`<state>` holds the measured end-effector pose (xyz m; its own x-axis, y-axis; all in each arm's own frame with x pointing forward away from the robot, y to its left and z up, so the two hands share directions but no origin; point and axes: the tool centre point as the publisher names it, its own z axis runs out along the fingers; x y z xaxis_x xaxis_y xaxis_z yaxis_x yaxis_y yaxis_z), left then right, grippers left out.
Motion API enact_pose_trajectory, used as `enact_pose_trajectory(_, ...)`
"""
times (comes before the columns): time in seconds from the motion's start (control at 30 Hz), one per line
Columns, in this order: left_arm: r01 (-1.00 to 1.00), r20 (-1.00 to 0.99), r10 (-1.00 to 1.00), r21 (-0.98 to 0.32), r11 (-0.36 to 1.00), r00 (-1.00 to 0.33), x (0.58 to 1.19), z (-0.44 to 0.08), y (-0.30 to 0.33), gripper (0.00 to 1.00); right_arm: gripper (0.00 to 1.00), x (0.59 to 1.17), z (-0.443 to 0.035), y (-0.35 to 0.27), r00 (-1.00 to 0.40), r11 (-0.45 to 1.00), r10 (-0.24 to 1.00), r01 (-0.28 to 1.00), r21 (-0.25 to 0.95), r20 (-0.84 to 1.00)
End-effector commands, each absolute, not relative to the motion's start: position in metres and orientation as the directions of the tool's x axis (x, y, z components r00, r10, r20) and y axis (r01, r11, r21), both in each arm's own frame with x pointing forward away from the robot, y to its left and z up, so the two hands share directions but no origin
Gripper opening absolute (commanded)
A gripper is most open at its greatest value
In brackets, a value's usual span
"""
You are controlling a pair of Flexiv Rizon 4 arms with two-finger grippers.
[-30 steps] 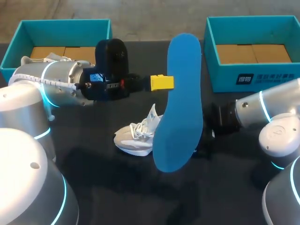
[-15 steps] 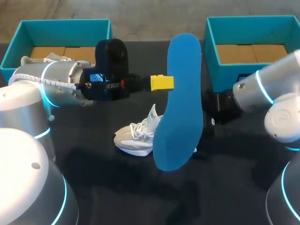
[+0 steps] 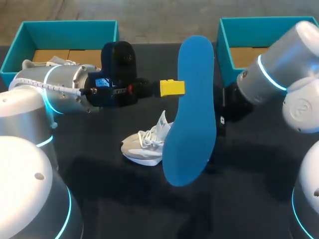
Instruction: Take the shoe out of the shoebox, open the shoe tongue, remove and reinsert the insole, then place the shoe into the shoebox
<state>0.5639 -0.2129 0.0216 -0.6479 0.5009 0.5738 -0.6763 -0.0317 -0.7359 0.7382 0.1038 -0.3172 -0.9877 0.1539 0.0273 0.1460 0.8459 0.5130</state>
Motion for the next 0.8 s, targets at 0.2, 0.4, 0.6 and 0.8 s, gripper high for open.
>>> enact_pose_trajectory(0.2,-0.677,0.573,0.502,-0.736,-0.034,-0.648,0.563,0.021,-0.213,0.00,1.00,0.735,-0.308,0.107,-0.983,0.965,0.183,0.183,0.186,0.014)
enact_pose_trajectory(0.4,-0.677,0.573,0.502,-0.736,-0.034,-0.648,0.563,0.021,-0.213,0.00,1.00,0.734,-0.300,0.111,-0.968,0.963,0.252,0.251,0.103,-0.003)
enact_pose_trajectory(0.6,-0.677,0.573,0.502,-0.736,-0.034,-0.648,0.563,0.021,-0.213,0.00,1.00,0.737,-0.298,0.110,-0.966,0.964,0.258,0.256,0.078,-0.009)
enact_pose_trajectory(0.8,-0.677,0.573,0.502,-0.736,-0.034,-0.648,0.563,0.021,-0.213,0.00,1.00,0.743,-0.293,0.114,-0.966,0.966,0.259,0.259,0.015,-0.010)
